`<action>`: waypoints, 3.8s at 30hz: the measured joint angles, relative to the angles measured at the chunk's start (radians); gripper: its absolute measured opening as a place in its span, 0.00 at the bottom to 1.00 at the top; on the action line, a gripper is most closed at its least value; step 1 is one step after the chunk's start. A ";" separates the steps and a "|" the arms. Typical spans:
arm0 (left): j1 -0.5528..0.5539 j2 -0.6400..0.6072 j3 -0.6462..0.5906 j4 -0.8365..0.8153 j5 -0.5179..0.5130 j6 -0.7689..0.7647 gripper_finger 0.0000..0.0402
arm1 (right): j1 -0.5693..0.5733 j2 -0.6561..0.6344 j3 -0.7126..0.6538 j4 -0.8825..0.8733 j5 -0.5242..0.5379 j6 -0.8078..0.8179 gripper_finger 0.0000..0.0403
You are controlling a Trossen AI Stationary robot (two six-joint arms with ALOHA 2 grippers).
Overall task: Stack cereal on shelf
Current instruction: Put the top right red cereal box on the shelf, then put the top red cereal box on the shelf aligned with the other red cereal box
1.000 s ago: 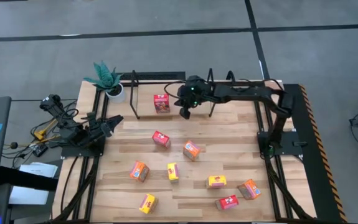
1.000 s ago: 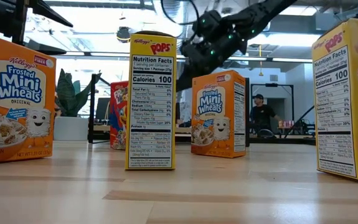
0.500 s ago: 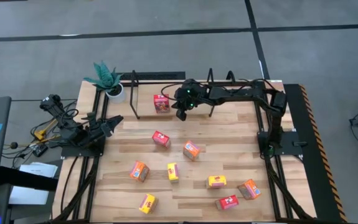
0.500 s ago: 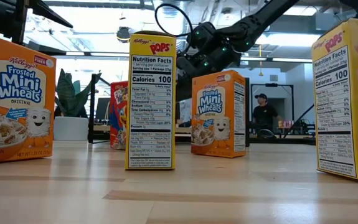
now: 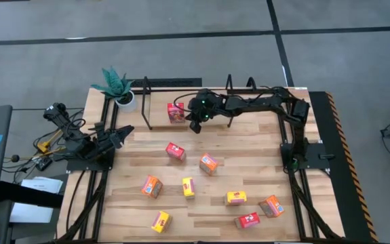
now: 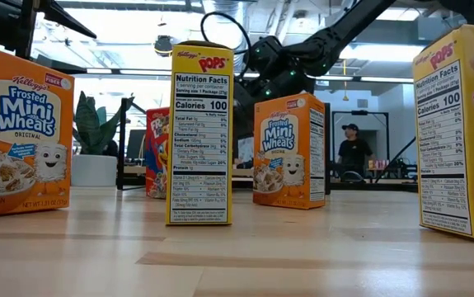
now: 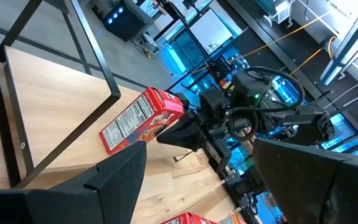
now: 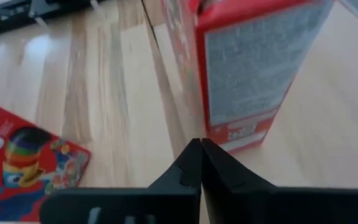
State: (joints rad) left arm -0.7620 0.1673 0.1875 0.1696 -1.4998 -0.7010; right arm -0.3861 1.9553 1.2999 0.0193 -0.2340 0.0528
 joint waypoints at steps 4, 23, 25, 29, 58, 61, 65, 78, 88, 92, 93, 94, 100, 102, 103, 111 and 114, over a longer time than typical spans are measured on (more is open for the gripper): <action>0.000 0.000 0.000 0.000 0.000 0.000 0.71 | -0.004 0.000 0.000 0.012 0.001 0.000 0.04; 0.000 0.000 0.000 -0.008 -0.008 0.001 0.71 | -0.001 0.013 0.000 0.111 -0.001 0.004 0.03; 0.000 0.000 0.000 -0.007 -0.008 0.000 0.71 | -0.001 0.013 0.000 0.121 -0.001 0.004 0.03; 0.000 0.000 0.000 -0.007 -0.008 0.000 0.71 | 0.006 0.026 0.000 0.140 -0.001 0.004 0.06; 0.000 0.000 0.000 -0.007 -0.031 0.000 0.71 | 0.003 0.030 0.000 0.267 0.000 0.026 0.04; 0.000 0.000 0.000 -0.007 -0.031 0.000 0.71 | 0.003 0.030 0.000 0.268 0.000 0.027 0.05; 0.000 0.000 0.000 -0.007 -0.031 0.000 0.71 | 0.003 0.030 0.000 0.254 0.002 0.028 0.08; 0.000 0.000 0.000 -0.024 -0.030 0.000 0.71 | 0.001 0.019 0.000 0.188 0.035 0.026 0.05; 0.000 0.000 0.000 -0.024 -0.030 -0.002 0.71 | -0.003 0.021 0.000 0.252 0.063 0.033 0.07; 0.000 0.000 0.000 -0.024 -0.030 -0.003 0.71 | 0.008 0.049 0.010 0.264 0.061 0.034 0.04; 0.000 0.000 0.000 -0.024 -0.030 -0.003 0.71 | 0.010 0.057 0.017 0.261 0.059 0.034 0.04; 0.000 0.000 0.000 -0.024 -0.030 -0.003 0.71 | 0.012 0.064 0.024 0.255 0.059 0.034 0.04; 0.000 0.000 0.000 -0.024 -0.030 -0.003 0.71 | 0.009 0.080 0.074 0.177 0.057 0.029 0.09; 0.000 0.000 0.000 -0.024 -0.030 -0.003 0.71 | 0.002 0.077 0.098 0.127 0.056 0.026 0.10; 0.000 0.000 0.000 -0.024 -0.030 -0.003 0.71 | -0.003 0.068 0.108 0.087 0.053 0.026 0.11; 0.000 0.000 0.000 -0.023 -0.009 -0.003 0.71 | 0.009 -0.032 0.238 -0.319 -0.048 -0.081 0.12; 0.000 0.000 0.000 -0.024 0.014 0.001 0.71 | 0.044 -0.066 0.282 -0.450 -0.121 -0.109 0.16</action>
State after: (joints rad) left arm -0.7624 0.1677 0.1879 0.1457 -1.4856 -0.7000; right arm -0.3417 1.8896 1.5815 -0.4303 -0.3553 -0.0557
